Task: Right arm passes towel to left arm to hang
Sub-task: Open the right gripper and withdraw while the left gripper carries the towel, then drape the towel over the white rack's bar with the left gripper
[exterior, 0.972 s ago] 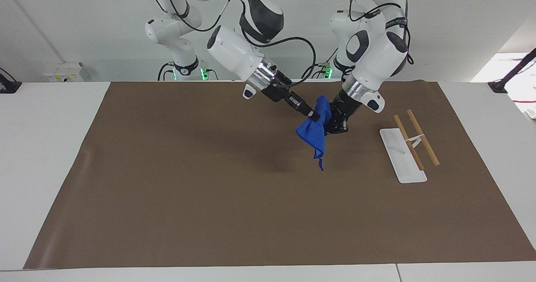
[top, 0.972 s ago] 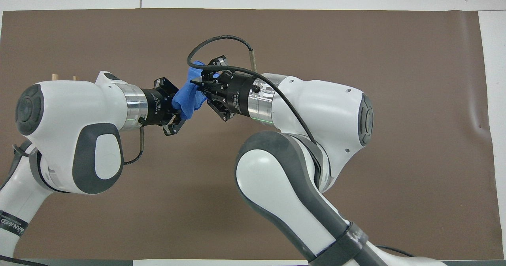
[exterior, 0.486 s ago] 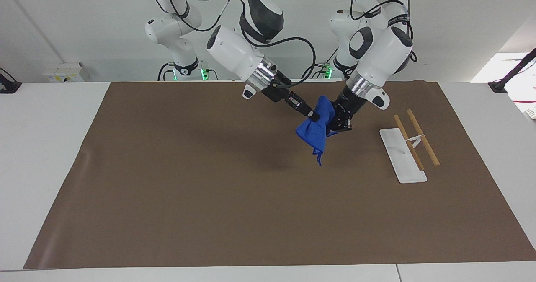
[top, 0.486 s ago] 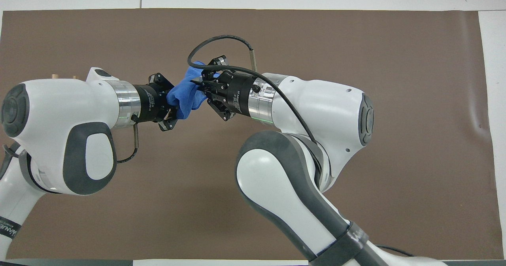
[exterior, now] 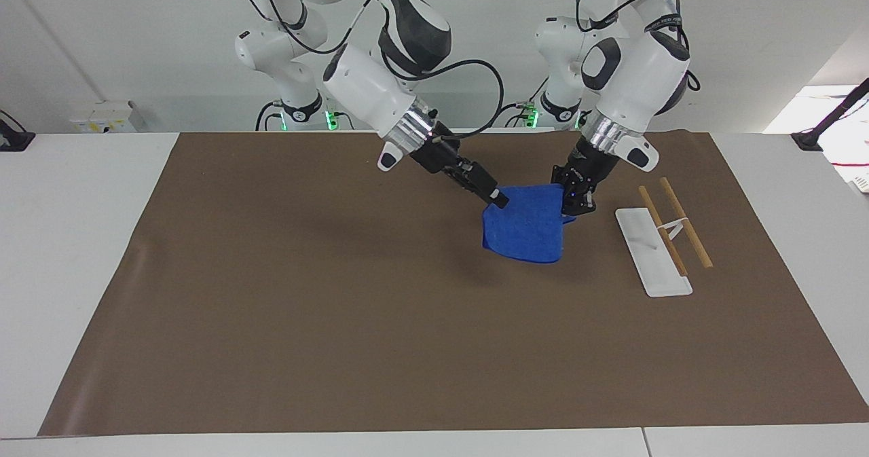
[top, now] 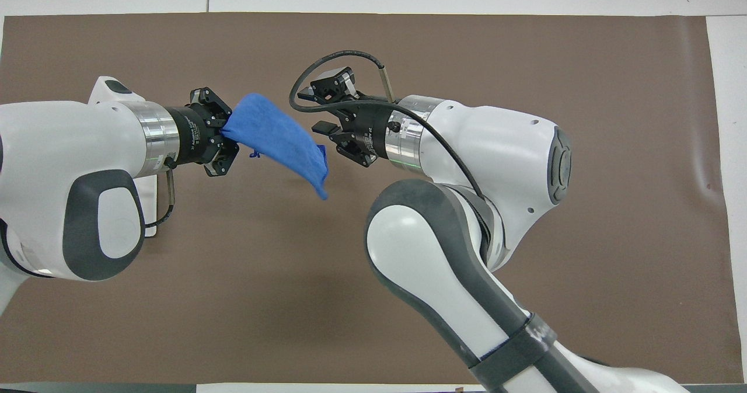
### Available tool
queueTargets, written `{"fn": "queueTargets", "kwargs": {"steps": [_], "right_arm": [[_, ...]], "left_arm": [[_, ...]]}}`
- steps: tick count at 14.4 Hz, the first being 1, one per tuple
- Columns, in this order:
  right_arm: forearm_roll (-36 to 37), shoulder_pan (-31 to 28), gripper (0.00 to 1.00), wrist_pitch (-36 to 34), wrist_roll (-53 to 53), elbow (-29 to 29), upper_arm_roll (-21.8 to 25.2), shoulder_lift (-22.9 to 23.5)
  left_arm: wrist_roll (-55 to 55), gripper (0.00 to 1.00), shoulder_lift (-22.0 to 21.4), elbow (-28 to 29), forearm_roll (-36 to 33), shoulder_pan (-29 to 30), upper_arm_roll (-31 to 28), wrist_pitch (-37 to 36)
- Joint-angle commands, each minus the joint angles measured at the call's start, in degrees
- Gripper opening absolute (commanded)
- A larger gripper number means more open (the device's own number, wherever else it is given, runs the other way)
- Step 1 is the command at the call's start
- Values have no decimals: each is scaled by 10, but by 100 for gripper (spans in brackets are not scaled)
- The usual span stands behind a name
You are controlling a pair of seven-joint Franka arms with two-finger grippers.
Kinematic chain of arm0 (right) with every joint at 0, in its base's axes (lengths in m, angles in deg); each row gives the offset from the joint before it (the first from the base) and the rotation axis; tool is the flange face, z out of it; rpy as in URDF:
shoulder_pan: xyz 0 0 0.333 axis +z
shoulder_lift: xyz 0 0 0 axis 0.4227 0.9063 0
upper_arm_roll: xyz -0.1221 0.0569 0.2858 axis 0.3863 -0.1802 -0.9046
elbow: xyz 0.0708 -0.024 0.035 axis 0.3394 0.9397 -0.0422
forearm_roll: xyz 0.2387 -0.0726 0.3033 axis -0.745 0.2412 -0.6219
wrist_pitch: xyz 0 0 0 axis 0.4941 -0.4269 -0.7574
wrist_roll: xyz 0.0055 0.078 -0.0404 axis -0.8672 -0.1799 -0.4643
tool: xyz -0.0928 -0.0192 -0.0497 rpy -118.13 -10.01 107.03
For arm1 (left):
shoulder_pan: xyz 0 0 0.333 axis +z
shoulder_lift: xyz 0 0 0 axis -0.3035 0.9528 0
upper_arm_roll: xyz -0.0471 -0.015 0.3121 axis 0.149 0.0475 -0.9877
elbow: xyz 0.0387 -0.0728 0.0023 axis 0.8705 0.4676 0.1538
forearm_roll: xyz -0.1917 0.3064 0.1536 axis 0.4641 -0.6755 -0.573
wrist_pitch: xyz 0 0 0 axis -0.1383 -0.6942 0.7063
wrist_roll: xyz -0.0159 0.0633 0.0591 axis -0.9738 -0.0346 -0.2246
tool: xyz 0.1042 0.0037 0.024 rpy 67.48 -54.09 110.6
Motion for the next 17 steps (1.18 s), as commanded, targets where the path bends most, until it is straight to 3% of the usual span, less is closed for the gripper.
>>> {"fn": "queueTargets", "kwargs": {"steps": [1,6,9,13,17], "right_arm": [[101,-29,100,0,-61,38,-4,-15],[229,-105,100,-29,-197,130,-4,-52],[280,-163,100,-130,-258,134,-3,-65],[455,-222,100,-285,-263,114,-3,-83],[498,-287,100,-376,-322,103,-2,-128]], "left_arm": [[2,0,-7,-4,-131,-1,1,17],[-5,0,-16,3,-220,29,1,15],[-10,0,-17,7,-243,75,1,14],[-69,0,-18,13,-245,148,1,21],[-141,0,-31,38,-245,219,2,41]]}}
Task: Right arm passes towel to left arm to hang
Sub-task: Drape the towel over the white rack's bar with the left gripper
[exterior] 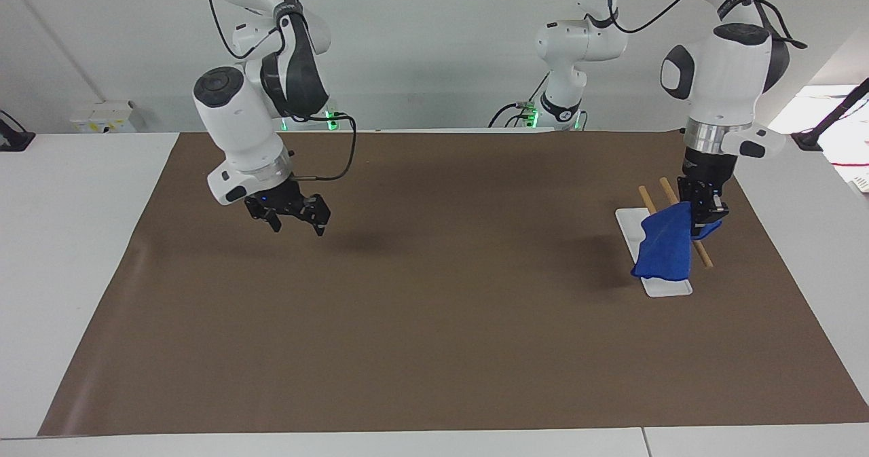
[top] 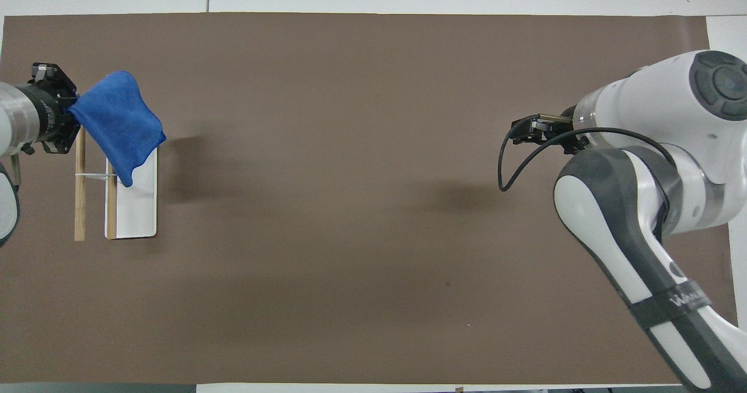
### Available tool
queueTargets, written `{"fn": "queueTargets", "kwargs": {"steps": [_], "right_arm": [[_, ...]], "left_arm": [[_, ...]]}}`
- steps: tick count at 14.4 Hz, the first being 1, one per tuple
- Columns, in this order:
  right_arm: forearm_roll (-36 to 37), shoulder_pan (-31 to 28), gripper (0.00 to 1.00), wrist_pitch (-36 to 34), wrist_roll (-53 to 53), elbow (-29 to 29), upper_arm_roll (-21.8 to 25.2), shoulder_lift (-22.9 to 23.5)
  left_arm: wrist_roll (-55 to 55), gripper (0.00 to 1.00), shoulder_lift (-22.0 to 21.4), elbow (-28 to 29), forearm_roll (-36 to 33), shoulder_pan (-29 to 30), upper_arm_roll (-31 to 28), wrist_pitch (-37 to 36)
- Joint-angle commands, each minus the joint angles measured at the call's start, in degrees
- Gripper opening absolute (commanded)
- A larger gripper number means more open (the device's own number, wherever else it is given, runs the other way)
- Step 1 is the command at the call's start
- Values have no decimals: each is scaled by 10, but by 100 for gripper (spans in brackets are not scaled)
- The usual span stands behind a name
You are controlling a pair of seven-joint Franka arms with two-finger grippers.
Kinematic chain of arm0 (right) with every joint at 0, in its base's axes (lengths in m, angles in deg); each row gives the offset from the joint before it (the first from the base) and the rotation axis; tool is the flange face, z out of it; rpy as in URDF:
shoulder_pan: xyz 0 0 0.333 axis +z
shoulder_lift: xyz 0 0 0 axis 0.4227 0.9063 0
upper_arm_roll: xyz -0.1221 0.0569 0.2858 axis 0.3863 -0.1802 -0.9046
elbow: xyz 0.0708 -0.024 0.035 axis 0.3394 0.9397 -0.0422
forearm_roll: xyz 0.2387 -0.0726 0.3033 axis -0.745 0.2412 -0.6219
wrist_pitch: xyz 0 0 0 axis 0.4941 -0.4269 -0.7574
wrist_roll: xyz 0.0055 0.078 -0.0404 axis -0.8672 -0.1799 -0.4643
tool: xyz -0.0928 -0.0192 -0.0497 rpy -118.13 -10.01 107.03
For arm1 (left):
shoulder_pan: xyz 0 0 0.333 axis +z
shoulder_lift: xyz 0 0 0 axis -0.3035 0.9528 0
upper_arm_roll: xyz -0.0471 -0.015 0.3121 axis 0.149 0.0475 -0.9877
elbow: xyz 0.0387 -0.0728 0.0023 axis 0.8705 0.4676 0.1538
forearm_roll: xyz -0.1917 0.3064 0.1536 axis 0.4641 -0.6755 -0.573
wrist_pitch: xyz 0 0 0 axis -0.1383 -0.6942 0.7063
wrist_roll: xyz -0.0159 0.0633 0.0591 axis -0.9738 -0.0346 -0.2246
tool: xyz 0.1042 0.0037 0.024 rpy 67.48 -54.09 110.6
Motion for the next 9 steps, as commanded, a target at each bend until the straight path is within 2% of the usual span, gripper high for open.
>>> {"fn": "queueTargets", "kwargs": {"steps": [1,4,8,9], "right_arm": [[44,-49,100,-53,-56,-7,-7,-46],[68,-80,100,-158,-97,-77,-6,-58],[69,-86,100,-327,-98,-237,-8,-31],[70,-81,100,-346,-98,-250,-9,-23]], "left_arm": [[-63,0,-36,52,-10,53,6,33],[-103,0,-40,62,-10,95,6,47],[-118,0,-49,89,-10,118,5,69],[-118,0,-52,100,-10,118,5,84]]}}
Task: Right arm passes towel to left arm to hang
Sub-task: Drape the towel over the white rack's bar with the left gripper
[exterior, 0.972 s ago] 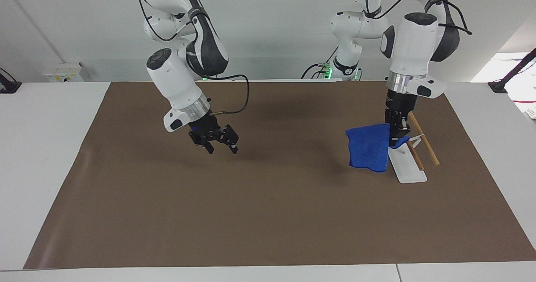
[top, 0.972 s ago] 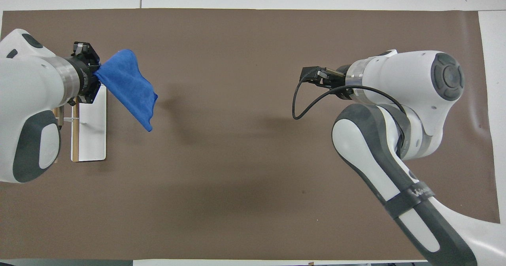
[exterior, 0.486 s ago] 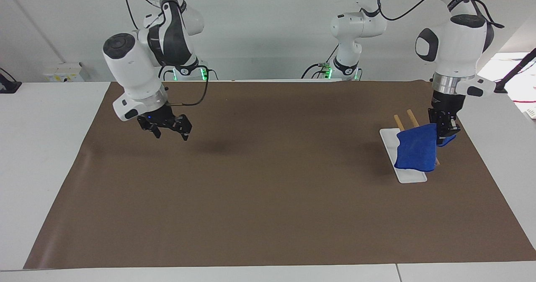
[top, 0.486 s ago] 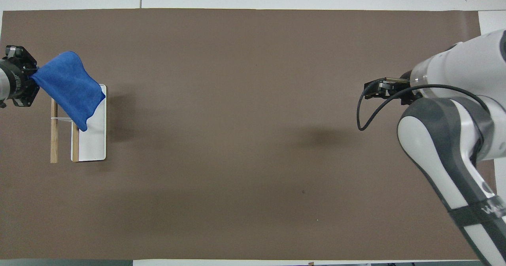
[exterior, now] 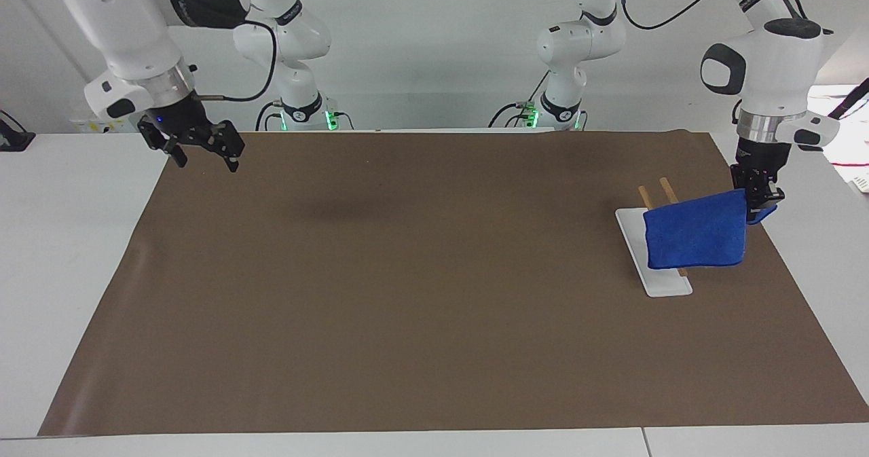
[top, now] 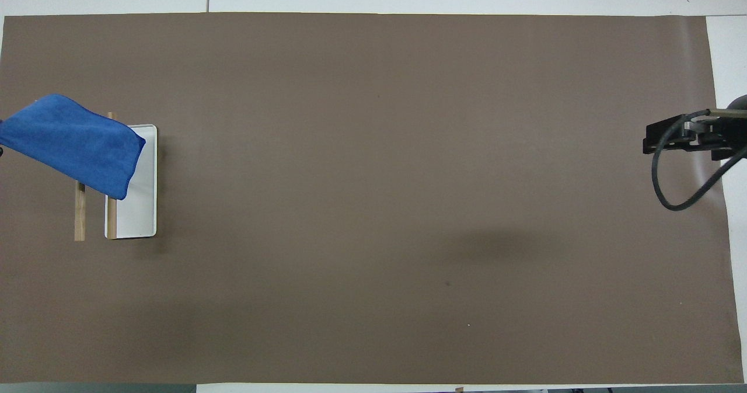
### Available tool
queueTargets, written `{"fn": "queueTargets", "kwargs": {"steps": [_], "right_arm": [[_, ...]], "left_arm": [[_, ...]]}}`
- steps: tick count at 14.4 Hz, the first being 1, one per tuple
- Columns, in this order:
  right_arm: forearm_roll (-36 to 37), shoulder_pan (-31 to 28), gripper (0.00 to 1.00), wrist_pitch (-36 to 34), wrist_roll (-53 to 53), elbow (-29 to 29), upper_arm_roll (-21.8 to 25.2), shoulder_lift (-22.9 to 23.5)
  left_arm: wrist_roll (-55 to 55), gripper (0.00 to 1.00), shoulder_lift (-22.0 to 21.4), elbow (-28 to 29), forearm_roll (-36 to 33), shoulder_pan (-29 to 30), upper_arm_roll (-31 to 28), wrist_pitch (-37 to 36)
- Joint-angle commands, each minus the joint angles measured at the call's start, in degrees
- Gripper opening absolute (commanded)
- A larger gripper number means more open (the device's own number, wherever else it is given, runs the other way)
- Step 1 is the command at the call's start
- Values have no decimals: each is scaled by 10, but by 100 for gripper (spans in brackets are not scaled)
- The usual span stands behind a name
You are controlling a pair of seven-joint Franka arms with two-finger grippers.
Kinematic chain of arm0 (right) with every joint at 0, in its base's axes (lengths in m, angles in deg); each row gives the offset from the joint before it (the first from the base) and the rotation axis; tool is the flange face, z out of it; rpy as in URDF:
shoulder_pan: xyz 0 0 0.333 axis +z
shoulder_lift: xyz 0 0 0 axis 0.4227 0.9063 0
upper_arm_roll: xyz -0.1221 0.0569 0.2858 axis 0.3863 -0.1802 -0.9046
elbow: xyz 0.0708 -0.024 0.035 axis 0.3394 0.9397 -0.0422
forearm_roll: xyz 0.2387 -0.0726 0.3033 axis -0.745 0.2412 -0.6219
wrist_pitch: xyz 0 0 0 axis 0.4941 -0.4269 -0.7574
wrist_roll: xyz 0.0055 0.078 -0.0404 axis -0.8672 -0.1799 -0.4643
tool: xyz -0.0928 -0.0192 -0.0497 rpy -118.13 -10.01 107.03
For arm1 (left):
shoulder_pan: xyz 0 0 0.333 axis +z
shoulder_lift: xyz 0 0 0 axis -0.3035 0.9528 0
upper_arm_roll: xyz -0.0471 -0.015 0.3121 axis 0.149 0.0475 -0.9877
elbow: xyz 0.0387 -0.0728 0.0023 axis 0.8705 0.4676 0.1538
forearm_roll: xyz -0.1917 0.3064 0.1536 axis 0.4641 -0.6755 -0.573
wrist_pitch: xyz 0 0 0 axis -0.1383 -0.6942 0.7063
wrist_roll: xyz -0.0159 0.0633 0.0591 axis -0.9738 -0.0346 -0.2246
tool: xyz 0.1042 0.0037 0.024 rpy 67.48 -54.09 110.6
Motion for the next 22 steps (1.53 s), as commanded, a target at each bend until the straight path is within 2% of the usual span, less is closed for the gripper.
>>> {"fn": "queueTargets", "kwargs": {"steps": [1,3,5,9,13,14,15,16,19,22], "right_arm": [[8,0,100,-55,-6,-61,-8,36],[2,-4,100,-50,-7,-51,-7,30],[2,-3,100,-29,-6,-14,-7,12],[3,3,100,-20,-6,-15,-8,11],[2,0,100,-22,-5,-11,-9,10],[2,2,100,-24,-5,-11,-9,10],[2,3,100,-24,-5,-11,-9,10],[2,4,100,-23,-5,-11,-10,10],[2,3,100,-24,-5,-12,-11,10],[1,1,100,-23,-5,-11,-11,10]], "left_arm": [[-7,0,-25,52,-10,12,6,44],[-7,0,-19,63,-9,13,6,55],[-6,0,-8,82,-9,14,5,84],[-6,0,25,90,-9,36,6,120],[-2,0,30,89,-9,42,6,106],[-2,41,29,89,-9,43,6,98],[-1,76,29,85,-9,43,6,87],[0,100,28,81,-6,43,6,78],[-1,100,19,54,-3,45,5,30],[-3,100,32,-23,-3,25,9,-52]]}}
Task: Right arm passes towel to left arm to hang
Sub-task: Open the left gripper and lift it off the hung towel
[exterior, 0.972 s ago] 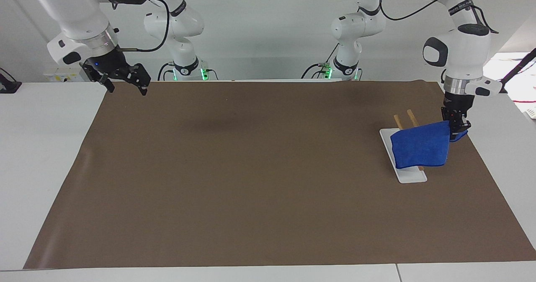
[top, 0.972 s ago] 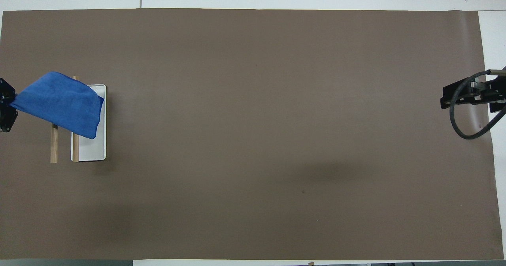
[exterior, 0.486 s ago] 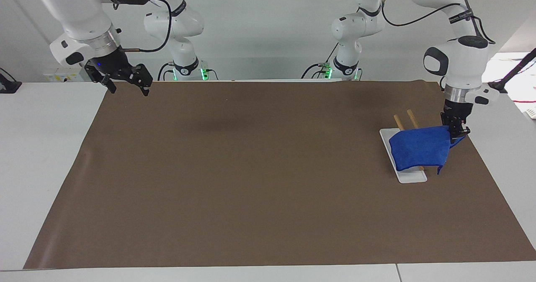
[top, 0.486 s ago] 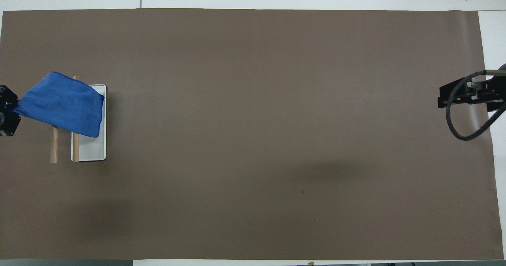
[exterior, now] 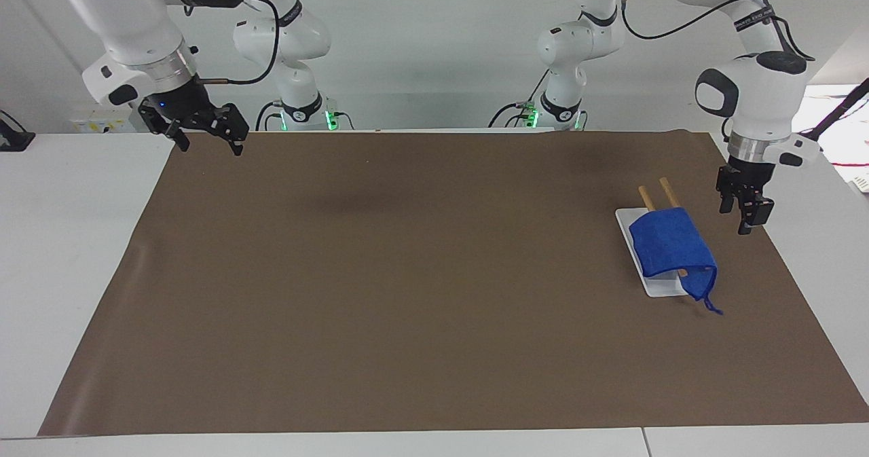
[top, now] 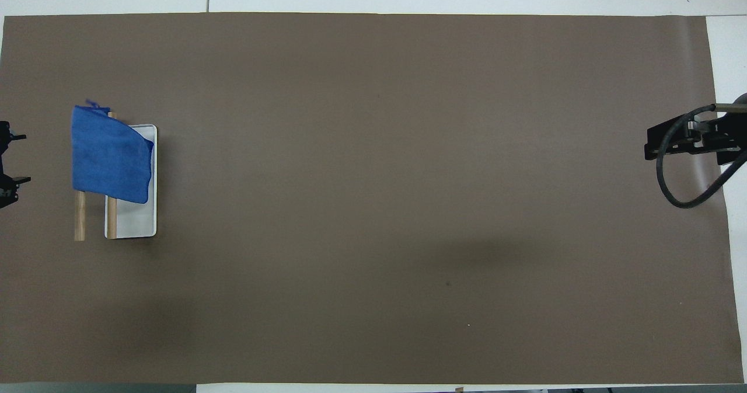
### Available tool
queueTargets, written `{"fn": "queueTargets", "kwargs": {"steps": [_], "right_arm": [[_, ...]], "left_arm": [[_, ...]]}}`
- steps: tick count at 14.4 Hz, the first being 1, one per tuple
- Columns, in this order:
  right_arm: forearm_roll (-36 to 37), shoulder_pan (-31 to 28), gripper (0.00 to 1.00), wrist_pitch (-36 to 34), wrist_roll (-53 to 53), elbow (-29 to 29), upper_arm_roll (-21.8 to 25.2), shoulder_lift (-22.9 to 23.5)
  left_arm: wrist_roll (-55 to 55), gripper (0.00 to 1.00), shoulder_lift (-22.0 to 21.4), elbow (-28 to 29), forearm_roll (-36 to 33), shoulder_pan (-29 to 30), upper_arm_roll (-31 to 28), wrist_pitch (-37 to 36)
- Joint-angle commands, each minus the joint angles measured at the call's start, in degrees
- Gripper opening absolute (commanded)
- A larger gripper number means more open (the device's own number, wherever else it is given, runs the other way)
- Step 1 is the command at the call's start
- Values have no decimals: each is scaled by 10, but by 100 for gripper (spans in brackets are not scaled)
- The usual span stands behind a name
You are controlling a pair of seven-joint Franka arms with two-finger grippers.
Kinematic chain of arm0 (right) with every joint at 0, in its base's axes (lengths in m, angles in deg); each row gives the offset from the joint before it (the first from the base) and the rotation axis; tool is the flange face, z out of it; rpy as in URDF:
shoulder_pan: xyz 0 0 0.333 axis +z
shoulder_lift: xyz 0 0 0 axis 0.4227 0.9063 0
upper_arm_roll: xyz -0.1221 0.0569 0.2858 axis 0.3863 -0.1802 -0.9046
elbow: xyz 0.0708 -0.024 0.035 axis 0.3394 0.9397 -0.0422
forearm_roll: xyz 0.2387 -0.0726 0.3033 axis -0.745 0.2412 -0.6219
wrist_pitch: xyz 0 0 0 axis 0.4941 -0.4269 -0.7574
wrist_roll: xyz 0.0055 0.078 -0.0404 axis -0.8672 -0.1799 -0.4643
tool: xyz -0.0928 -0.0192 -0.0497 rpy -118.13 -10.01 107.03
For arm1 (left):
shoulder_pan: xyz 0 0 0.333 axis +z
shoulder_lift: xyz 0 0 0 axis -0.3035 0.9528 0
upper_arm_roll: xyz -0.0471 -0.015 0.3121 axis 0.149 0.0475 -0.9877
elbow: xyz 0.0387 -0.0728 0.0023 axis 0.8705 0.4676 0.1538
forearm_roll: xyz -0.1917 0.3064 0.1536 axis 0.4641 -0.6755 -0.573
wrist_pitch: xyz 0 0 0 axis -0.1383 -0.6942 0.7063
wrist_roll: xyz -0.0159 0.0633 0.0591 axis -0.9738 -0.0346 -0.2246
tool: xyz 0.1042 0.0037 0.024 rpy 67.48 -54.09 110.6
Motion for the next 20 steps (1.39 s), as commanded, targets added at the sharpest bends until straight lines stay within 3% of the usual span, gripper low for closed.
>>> {"fn": "queueTargets", "kwargs": {"steps": [1,5,11,13,16,20], "right_arm": [[2,-4,100,6,-5,14,-3,-11],[1,-2,100,6,-7,14,-3,-11],[0,-1,100,7,-22,14,-3,-11],[0,-2,100,10,-34,14,-3,-11],[0,-3,100,10,-34,14,-3,-11],[-1,-4,100,8,-32,14,-3,-11]], "left_arm": [[-4,100,14,-82,-3,-29,6,-74],[-36,100,47,-158,2,-99,9,-106],[-139,100,55,-178,49,-156,9,-112],[-232,100,58,-194,52,-165,10,-130],[-374,100,41,-235,52,-175,10,-229],[-477,100,33,-292,52,-180,21,-349]]}}
